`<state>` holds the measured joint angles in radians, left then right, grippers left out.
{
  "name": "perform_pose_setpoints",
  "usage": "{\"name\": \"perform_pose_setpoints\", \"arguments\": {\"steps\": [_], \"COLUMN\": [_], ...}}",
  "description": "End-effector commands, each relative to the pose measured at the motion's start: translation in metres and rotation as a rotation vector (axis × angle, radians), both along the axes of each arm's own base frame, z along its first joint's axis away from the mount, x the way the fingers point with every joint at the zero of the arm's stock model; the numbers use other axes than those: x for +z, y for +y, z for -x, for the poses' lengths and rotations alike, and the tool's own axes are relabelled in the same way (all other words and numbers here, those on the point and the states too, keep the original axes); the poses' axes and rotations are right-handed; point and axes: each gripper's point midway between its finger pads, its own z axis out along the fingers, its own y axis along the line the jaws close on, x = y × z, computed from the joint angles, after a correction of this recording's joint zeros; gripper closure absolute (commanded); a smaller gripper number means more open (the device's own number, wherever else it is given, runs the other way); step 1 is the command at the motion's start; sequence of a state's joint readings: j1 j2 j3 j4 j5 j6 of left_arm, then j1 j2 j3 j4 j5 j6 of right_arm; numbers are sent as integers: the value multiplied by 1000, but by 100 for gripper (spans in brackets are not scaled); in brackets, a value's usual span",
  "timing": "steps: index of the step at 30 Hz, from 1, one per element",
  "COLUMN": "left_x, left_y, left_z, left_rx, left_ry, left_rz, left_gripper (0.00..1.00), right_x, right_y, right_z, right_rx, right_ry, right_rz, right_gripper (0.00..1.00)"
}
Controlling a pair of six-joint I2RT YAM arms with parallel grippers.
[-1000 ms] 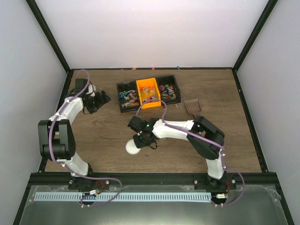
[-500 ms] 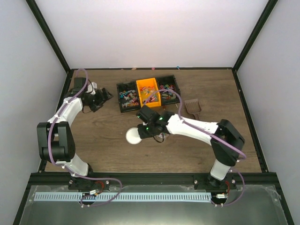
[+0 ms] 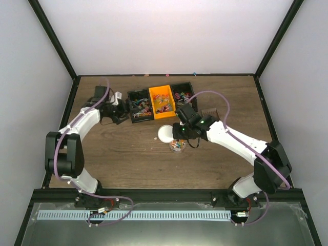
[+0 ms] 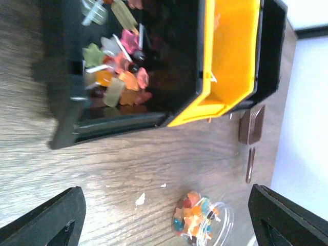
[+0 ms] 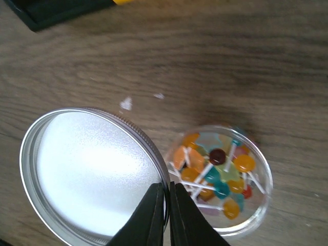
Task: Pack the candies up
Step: Close the bottle lid on the packing bottle.
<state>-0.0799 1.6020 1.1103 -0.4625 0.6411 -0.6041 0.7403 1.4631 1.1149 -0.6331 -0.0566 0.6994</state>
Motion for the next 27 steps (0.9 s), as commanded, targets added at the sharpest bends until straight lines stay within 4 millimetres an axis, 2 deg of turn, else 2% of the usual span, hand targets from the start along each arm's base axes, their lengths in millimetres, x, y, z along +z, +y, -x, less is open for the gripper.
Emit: {"name": "perform_pose_setpoints", "arguments": {"steps": [1,6,11,14,19,24,27], "left_x": [3,0,-12,-22,-34,-54,-65], "left_y": [-45,-97,-120,-125,-122,-113,-107], "left_z": [1,16,35,45,62,85,104], "left_rx": [-120,-265,-330,-354,-388,-447,-501], "left_ry": [-9,-15,5,25,56,112,142], "left_rz": [-49,-128,-145,-158,-201,-284,-362], "left_gripper": [12,14,15,16,16,18,19], "right_x": [-38,-55,-65,-68,-62,-54,-57], "right_y": [-30,-35,-39,-39,-39,-39,-39], "right_z": [11,16,18,20,17,13,14], "right_rx": [-23,-29,-35,-36,-43,-36,-28], "right_ry": [67,104,126,130,112,90,96], "right_rz": [169,185,177,169,171,170,182], "right_gripper": [95,95,95,93,82,80,79]}}
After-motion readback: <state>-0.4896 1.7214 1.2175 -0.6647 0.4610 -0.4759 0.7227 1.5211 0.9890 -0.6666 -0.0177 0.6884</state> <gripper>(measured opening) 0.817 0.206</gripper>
